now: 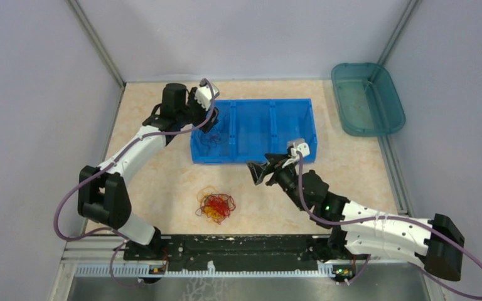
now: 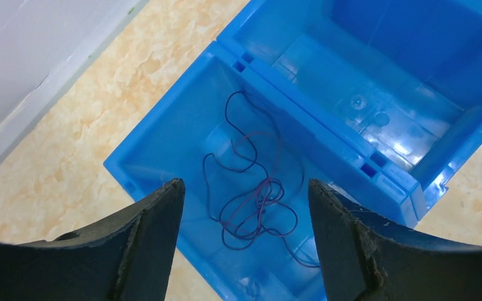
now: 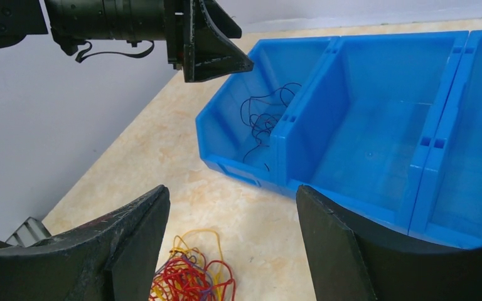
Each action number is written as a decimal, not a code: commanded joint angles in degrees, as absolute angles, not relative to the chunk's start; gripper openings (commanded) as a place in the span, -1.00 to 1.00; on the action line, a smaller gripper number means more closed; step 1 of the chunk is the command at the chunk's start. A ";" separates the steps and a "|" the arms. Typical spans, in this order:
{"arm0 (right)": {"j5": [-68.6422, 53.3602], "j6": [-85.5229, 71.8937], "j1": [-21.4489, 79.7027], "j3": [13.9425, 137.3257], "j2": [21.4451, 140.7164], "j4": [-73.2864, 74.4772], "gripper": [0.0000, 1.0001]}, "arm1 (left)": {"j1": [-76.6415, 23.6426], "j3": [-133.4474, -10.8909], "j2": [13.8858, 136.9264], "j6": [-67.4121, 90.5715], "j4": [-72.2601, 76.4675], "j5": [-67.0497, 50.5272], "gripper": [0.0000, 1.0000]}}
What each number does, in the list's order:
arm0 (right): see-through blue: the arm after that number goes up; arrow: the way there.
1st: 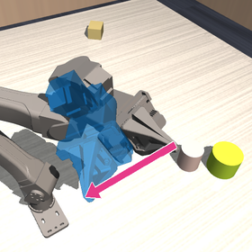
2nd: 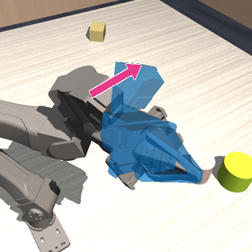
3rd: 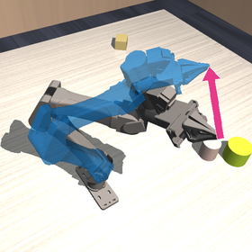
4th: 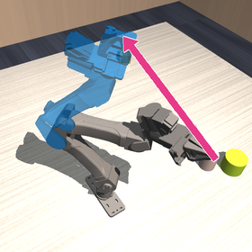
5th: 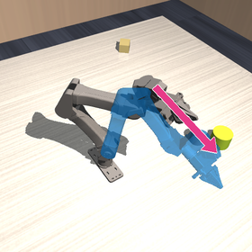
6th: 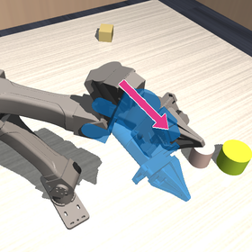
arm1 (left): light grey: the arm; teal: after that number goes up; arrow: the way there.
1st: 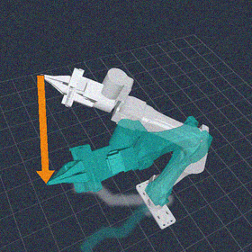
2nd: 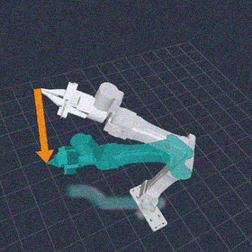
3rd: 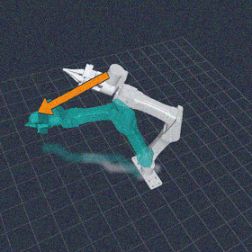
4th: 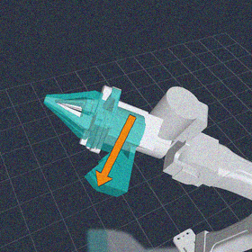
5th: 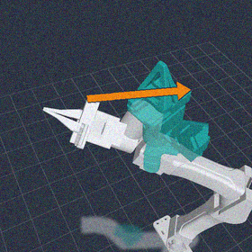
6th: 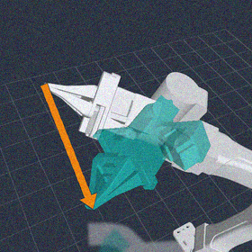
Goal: Untangle the cables
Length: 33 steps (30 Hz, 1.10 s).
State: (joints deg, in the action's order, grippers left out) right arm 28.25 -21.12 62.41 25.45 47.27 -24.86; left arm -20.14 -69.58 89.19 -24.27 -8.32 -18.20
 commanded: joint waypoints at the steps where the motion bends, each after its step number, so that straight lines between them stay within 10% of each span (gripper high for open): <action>1: 26.69 -22.19 61.99 29.15 47.64 -24.11 0.49 | -20.22 -68.62 87.42 -26.33 -10.95 -15.63 0.56; 13: 17.24 -20.04 61.96 31.15 52.46 -21.28 0.62 | -16.55 -80.50 86.61 -27.16 -29.46 -31.59 0.89; 33: -11.22 -12.05 62.14 42.11 86.39 -27.65 0.42 | -13.84 -53.08 56.78 -63.27 -60.31 -48.49 0.92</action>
